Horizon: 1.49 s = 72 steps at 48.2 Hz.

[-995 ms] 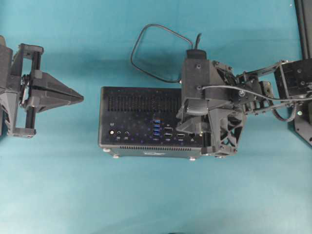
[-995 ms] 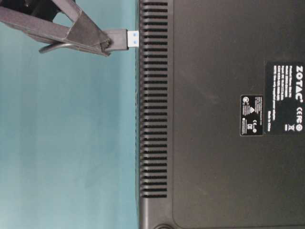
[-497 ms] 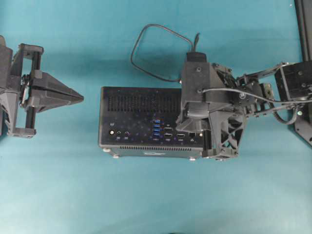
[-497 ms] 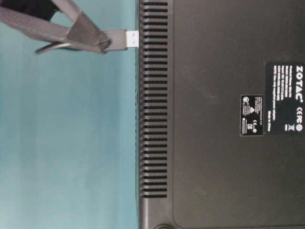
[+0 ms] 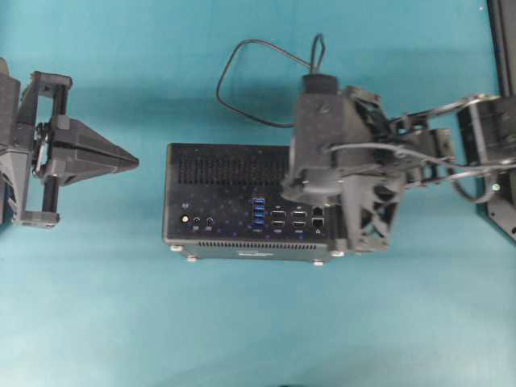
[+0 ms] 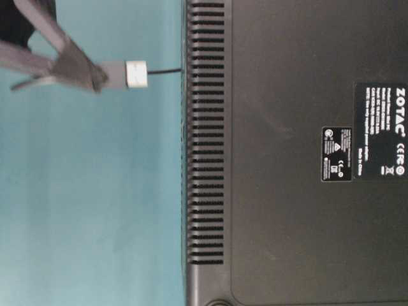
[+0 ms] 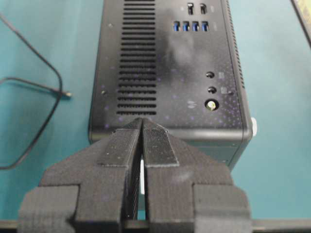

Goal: Insert the USB into the PC box with both arms.
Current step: 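Lower the right gripper and grasp the black USB cable near the plug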

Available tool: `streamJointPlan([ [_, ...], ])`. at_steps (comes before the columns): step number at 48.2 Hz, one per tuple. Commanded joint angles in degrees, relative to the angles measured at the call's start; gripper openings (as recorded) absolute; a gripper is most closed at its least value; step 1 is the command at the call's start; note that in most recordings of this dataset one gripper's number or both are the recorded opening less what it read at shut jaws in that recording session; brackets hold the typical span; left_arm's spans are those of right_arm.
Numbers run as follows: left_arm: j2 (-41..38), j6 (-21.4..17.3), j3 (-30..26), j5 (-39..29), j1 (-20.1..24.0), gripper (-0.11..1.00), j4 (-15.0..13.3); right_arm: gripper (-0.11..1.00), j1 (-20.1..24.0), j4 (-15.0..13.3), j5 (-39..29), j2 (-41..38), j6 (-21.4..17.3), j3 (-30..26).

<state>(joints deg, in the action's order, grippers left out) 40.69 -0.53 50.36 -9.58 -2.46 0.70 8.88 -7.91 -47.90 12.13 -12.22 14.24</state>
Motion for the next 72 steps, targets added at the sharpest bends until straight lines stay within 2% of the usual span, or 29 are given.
streamJointPlan([
  [1,0.2,0.1,-1.7,0.5,-0.1,0.0,0.1,0.12,0.2,-1.2,1.8,-0.1,-0.8,-1.8],
  [9,0.2,0.1,-1.7,0.5,-0.1,0.0,0.1,0.12,0.1,-3.5,4.5,-1.0,-0.8,-1.1],
  [51,0.3,0.1,-1.5,0.5,-0.1,0.0,0.1,0.12,0.0,-4.1,6.1,-4.0,-0.8,-0.3],
  [72,0.2,0.4,-1.3,0.5,-0.1,0.0,0.1,0.12,1.4,-4.0,6.1,-4.6,-2.9,-0.1],
])
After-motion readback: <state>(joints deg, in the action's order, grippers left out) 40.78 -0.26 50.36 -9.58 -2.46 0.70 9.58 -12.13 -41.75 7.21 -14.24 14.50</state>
